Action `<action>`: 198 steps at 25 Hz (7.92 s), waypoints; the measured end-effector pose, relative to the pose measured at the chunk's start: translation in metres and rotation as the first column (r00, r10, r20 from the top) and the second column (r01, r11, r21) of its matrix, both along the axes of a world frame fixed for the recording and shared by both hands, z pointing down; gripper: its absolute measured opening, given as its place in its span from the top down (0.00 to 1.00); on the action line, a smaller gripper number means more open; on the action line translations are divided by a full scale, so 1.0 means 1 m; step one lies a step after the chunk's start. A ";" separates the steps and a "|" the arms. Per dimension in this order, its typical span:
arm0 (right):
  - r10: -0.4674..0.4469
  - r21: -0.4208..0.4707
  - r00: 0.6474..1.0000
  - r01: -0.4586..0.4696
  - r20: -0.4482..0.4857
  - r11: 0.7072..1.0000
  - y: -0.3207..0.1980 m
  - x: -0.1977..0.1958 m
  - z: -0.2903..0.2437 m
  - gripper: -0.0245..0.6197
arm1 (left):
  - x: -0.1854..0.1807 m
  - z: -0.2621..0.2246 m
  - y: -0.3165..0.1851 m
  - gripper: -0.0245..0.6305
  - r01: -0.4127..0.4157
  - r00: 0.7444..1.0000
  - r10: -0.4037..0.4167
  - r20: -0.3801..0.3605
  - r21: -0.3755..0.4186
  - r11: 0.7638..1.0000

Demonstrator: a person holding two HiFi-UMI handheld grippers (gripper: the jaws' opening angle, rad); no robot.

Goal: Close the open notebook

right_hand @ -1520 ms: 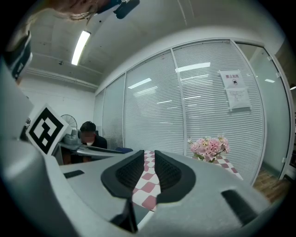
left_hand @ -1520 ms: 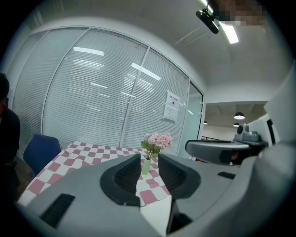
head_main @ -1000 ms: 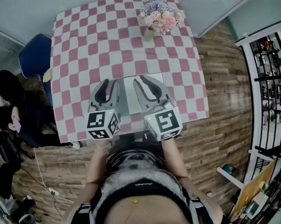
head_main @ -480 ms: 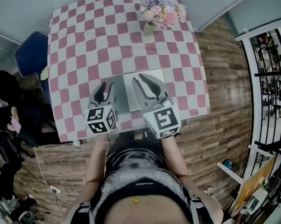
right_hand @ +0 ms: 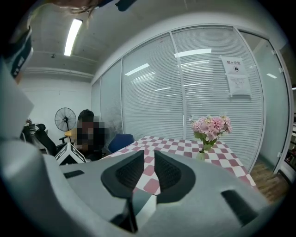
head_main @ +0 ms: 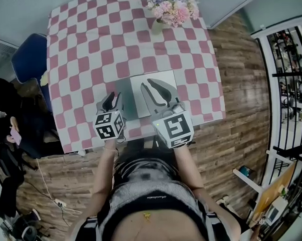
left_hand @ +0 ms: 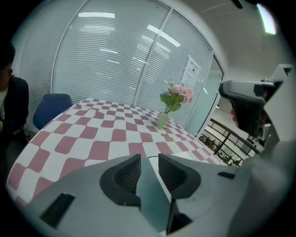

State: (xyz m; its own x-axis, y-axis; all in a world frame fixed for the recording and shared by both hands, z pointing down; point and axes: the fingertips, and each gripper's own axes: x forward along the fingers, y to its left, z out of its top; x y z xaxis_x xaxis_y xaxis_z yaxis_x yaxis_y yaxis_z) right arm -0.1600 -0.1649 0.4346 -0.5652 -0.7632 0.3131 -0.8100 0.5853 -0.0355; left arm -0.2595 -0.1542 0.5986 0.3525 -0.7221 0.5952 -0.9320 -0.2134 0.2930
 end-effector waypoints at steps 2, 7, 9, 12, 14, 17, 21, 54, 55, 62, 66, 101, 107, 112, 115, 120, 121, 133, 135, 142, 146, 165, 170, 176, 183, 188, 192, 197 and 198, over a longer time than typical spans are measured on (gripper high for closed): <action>0.002 -0.002 1.000 -0.002 -0.003 1.000 0.000 0.001 0.001 0.85 | 0.000 0.008 0.002 0.80 0.000 1.000 0.000 0.003 -0.021 1.000; 0.008 -0.026 1.000 -0.008 -0.012 1.000 0.003 0.003 0.002 0.85 | 0.002 0.024 0.007 0.80 -0.007 1.000 0.007 0.000 -0.068 0.998; 0.009 -0.021 1.000 -0.010 -0.014 1.000 0.004 0.004 0.002 0.85 | 0.001 0.031 0.009 0.80 -0.002 1.000 0.003 0.002 -0.088 0.996; 0.013 -0.020 1.000 -0.013 -0.015 1.000 0.006 0.005 0.004 0.85 | -0.001 0.045 0.014 0.80 0.001 1.000 0.000 0.010 -0.120 0.993; 0.019 -0.024 1.000 -0.019 -0.020 1.000 0.005 0.005 0.005 0.85 | -0.002 0.054 0.015 0.79 0.001 1.000 0.000 0.005 -0.144 0.990; 0.030 -0.018 0.999 -0.031 -0.022 0.999 0.005 0.007 0.006 0.86 | -0.002 0.068 0.022 0.78 0.000 1.000 -0.004 -0.018 -0.198 0.980; 0.041 -0.027 0.999 -0.042 -0.023 0.999 0.007 0.010 0.006 0.86 | -0.001 0.087 0.030 0.78 0.013 0.999 -0.027 -0.047 -0.272 0.962; 0.044 -0.029 0.999 -0.044 -0.024 0.999 0.014 0.030 -0.001 0.86 | 0.001 0.086 0.034 0.78 -0.060 0.907 -0.041 -0.419 -0.224 0.973; 0.042 -0.028 0.999 -0.042 -0.025 0.999 0.014 0.030 -0.001 0.86 | 0.001 0.082 0.032 0.78 -0.069 0.906 -0.024 -0.422 -0.203 0.977; 0.033 -0.002 0.999 -0.033 -0.024 0.999 0.016 0.029 -0.006 0.86 | 0.010 0.057 0.029 0.82 -0.162 0.854 0.086 -0.513 -0.105 0.981; 0.031 -0.006 0.999 -0.031 -0.027 0.999 0.018 0.030 -0.009 0.86 | 0.022 0.048 0.027 0.82 -0.231 0.849 0.160 -0.504 -0.082 0.969; 0.033 0.037 0.999 -0.033 -0.006 0.999 0.022 0.059 -0.026 0.86 | 0.065 0.014 0.019 0.93 -0.176 0.918 0.117 -0.379 -0.126 0.976; 0.043 0.048 0.999 -0.043 -0.002 0.998 0.020 0.067 -0.029 0.86 | 0.072 0.010 0.018 0.93 -0.178 0.921 0.120 -0.370 -0.127 0.976; 0.052 0.042 0.999 -0.052 -0.005 0.998 0.021 0.076 -0.029 0.86 | 0.082 0.008 0.017 0.93 -0.195 0.927 0.144 -0.346 -0.119 0.973; 0.054 0.053 0.999 -0.053 0.000 0.997 0.020 0.080 -0.031 0.86 | 0.087 0.007 0.016 0.93 -0.198 0.926 0.147 -0.348 -0.117 0.973; 0.055 0.045 0.998 -0.055 -0.007 0.997 0.021 0.087 -0.033 0.86 | 0.094 0.004 0.016 0.93 -0.196 0.938 0.153 -0.311 -0.114 0.974; 0.057 0.044 0.998 -0.056 -0.007 0.997 0.021 0.089 -0.033 0.86 | 0.096 0.003 0.016 0.93 -0.199 0.939 0.156 -0.306 -0.114 0.973; 0.074 0.065 0.997 -0.074 0.004 0.995 0.020 0.104 -0.034 0.86 | 0.122 0.002 0.013 0.93 -0.226 0.942 0.188 -0.279 -0.112 0.968; 0.076 0.076 0.997 -0.077 0.009 0.994 0.020 0.106 -0.034 0.86 | 0.127 0.004 0.012 0.93 -0.231 0.943 0.194 -0.272 -0.112 0.966; 0.087 0.068 0.996 -0.086 -0.001 0.994 0.019 0.114 -0.034 0.86 | 0.148 0.005 0.011 0.93 -0.260 0.939 0.224 -0.260 -0.112 0.959; 0.092 0.069 0.996 -0.092 -0.002 0.993 0.017 0.121 -0.035 0.86 | 0.162 0.005 0.009 0.93 -0.280 0.935 0.244 -0.258 -0.113 0.953; 0.080 0.076 0.997 -0.079 0.000 0.994 -0.004 0.154 -0.032 0.86 | 0.214 0.024 0.007 0.90 -0.307 0.934 0.263 -0.240 -0.167 0.937; 0.058 0.073 0.998 -0.057 -0.002 0.996 -0.009 0.162 -0.030 0.86 | 0.222 0.032 0.007 0.90 -0.294 0.941 0.251 -0.226 -0.183 0.938; 0.039 0.058 0.999 -0.039 0.000 0.998 -0.014 0.170 -0.029 0.86 | 0.233 0.040 0.008 0.89 -0.292 0.944 0.248 -0.218 -0.200 0.935; 0.024 0.039 1.000 -0.024 -0.008 0.999 -0.014 0.182 -0.024 0.86 | 0.250 0.054 0.010 0.89 -0.291 0.947 0.247 -0.207 -0.222 0.931; 0.018 0.061 1.000 -0.018 0.000 0.998 -0.017 0.190 -0.024 0.86 | 0.258 0.059 0.006 0.89 -0.279 0.952 0.237 -0.193 -0.233 0.931; 0.014 0.050 1.000 -0.013 -0.009 0.999 -0.018 0.193 -0.020 0.86 | 0.262 0.063 0.005 0.88 -0.281 0.951 0.234 -0.204 -0.245 0.928; 0.004 0.041 1.000 -0.004 -0.008 0.999 -0.018 0.197 -0.018 0.86 | 0.264 0.066 0.005 0.88 -0.280 0.953 0.235 -0.192 -0.252 0.927; 0.005 0.046 1.000 -0.004 -0.005 0.999 -0.018 0.198 -0.018 0.86 | 0.265 0.067 0.005 0.88 -0.278 0.953 0.234 -0.191 -0.254 0.926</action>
State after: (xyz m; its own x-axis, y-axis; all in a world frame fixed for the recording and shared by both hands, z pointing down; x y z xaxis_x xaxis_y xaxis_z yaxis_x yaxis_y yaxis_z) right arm 0.0377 -0.1833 0.4161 -0.5603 -0.7793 0.2805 -0.8127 0.5827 -0.0045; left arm 0.0058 -0.1496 0.6653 0.6070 -0.4109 0.6802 -0.7946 -0.3296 0.5099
